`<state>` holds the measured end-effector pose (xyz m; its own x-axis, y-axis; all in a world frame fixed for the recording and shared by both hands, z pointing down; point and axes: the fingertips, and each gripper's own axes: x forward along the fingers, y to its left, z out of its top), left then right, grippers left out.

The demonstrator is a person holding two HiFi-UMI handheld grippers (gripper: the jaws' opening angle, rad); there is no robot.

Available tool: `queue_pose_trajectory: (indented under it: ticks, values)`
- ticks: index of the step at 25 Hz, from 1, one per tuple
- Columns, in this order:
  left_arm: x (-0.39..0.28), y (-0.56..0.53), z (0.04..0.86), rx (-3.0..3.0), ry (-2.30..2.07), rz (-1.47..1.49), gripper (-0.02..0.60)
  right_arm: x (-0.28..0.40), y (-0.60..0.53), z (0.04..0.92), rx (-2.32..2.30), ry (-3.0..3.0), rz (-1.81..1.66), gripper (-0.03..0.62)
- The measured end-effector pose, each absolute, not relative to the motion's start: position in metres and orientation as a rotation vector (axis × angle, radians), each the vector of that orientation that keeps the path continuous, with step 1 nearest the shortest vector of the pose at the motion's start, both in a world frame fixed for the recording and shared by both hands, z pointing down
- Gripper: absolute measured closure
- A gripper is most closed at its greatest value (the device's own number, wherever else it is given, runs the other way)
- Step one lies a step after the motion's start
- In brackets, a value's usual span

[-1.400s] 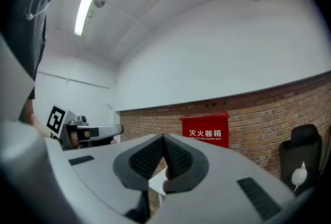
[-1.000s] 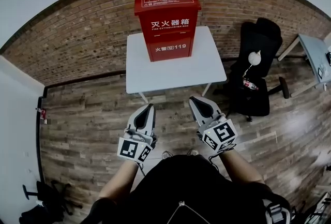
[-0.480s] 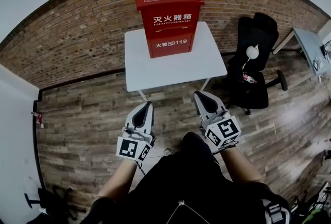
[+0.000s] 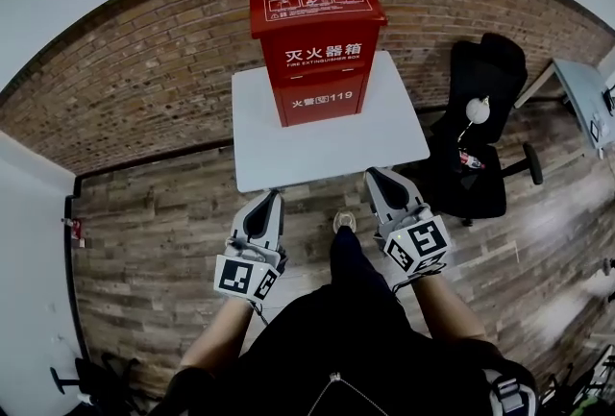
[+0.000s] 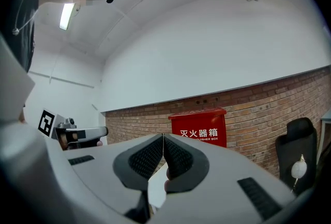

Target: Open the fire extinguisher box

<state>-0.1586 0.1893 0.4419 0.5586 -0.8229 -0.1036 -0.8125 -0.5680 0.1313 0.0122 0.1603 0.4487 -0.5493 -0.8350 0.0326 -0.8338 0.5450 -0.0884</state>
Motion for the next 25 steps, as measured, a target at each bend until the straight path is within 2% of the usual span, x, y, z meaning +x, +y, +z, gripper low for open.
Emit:
queue_pose_trajectory:
  ticks: [14,25]
  values:
    - [-0.113,-0.035,0.412,2.636,-1.595,-0.227,0.545,0.054,-0.078,0.412,-1.274,2.800,-0.126,0.574]
    - [-0.089,-0.140,0.419,2.578,-1.624,-0.150,0.545,0.058,-0.180,0.428,-1.164,2.834,-0.283,0.574]
